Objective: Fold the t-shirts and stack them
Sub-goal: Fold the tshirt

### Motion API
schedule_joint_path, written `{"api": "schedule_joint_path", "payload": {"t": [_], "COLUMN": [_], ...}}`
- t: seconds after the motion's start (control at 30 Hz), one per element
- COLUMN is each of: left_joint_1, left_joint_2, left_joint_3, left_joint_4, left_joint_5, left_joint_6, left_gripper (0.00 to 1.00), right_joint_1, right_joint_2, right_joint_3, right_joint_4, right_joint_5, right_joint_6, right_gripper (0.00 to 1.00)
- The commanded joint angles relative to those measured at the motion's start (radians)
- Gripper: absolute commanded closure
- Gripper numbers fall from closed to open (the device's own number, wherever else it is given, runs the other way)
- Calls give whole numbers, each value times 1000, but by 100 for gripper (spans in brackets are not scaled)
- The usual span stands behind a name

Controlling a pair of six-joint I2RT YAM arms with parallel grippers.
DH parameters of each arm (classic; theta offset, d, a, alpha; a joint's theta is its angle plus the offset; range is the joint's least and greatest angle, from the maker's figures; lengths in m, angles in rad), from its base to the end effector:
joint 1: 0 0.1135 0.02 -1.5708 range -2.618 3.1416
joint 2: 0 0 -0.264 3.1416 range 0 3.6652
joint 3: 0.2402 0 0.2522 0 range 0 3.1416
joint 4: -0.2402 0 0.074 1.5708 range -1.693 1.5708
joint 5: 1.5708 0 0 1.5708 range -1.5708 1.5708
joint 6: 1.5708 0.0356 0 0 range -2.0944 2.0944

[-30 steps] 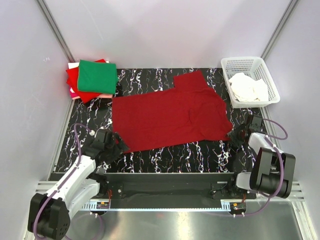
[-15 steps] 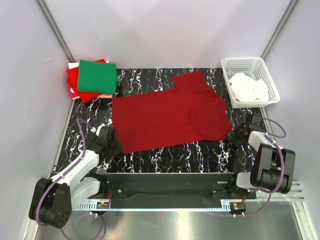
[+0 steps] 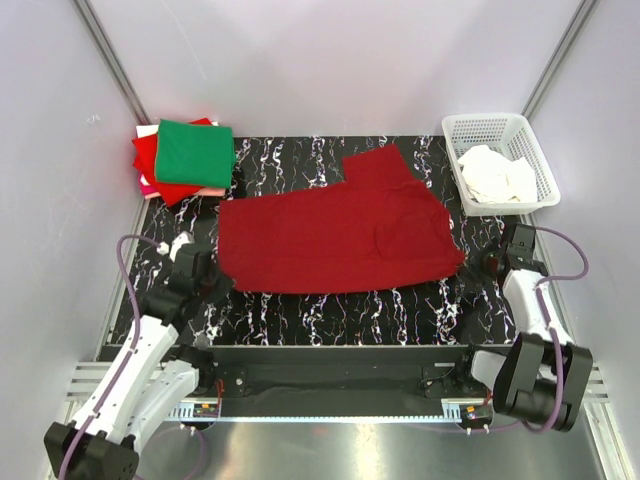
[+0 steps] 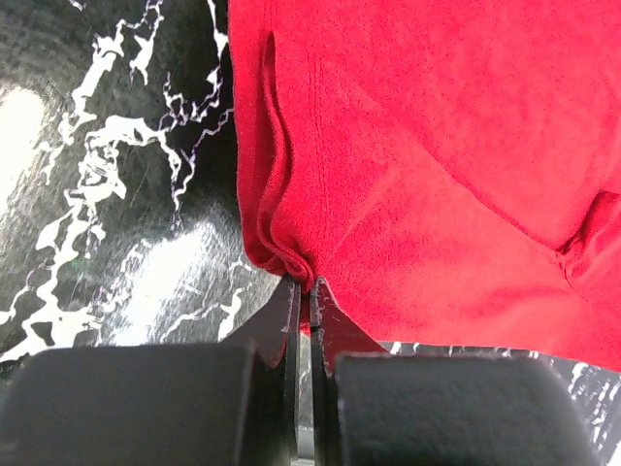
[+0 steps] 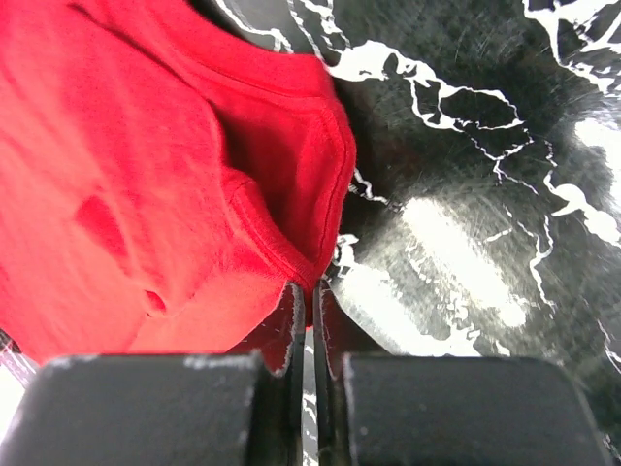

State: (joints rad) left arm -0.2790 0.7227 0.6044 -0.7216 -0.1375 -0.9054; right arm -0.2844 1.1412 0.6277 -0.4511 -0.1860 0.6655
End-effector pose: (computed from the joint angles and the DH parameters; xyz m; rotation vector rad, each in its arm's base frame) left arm 0.1410 -0.0353 0.2374 -0.8113 2.2969 -0.3810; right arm 0.2082 -0.0540 0.1959 1.1019 2.3057 0.3852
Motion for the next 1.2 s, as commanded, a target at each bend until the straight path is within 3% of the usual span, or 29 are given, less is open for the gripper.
{"api": "schedule_joint_path", "payload": {"t": [0.0, 0.17, 0.43, 0.6, 0.67, 0.7, 0.73, 0.77, 0.8, 0.83, 0.97, 1.03, 1.07, 1.1, 1.13, 1.17], "left_joint_1": [-9, -9, -9, -15, -15, -15, -15, -17, -15, -15, -15, -15, -15, -15, -15, -15], "left_joint_2": [-22, -104, -302, -423, -413, -390, -376, -365, -344, -333, -234, -178, -120, -93, -71, -57], "left_joint_3": [2, 8, 37, 103, 158, 170, 184, 208, 225, 247, 395, 435, 446, 463, 501, 520], "left_joint_4": [-119, -225, -441, -527, -588, -602, -611, -628, -633, -634, -604, -570, -531, -515, -475, -451], "left_joint_5": [2, 16, 24, 108, 101, 99, 99, 98, 84, 73, 9, -14, -17, -20, -17, -11], "left_joint_6": [-30, -61, -82, -64, -46, -32, -4, 6, 20, 49, 150, 225, 241, 255, 270, 278], "left_gripper": [100, 100, 97, 84, 76, 58, 49, 41, 34, 34, 32, 18, 3, 1, 1, 1], "right_joint_1": [-6, -6, -6, -6, -6, -6, -6, -6, -6, -6, -6, -4, 7, 34, 75, 196], "right_joint_2": [-64, -152, -217, -290, -328, -340, -363, -374, -382, -391, -354, -304, -278, -200, -140, -67], "right_joint_3": [52, 32, -6, -20, -5, -3, 10, 16, 41, 65, 222, 288, 302, 326, 372, 450], "right_joint_4": [-127, -198, -291, -380, -411, -419, -431, -426, -419, -423, -419, -342, -230, -153, -115, -173], "right_joint_5": [33, 75, -12, -40, -36, -55, -70, -85, -102, -87, -27, -129, -188, -282, -271, -221], "right_joint_6": [-17, 6, 81, 95, 94, 92, 98, 103, 102, 98, 40, 34, 51, 71, 57, 22], "right_gripper": [100, 100, 100, 100, 86, 74, 56, 18, 6, 1, 0, 0, 0, 0, 0, 0]}}
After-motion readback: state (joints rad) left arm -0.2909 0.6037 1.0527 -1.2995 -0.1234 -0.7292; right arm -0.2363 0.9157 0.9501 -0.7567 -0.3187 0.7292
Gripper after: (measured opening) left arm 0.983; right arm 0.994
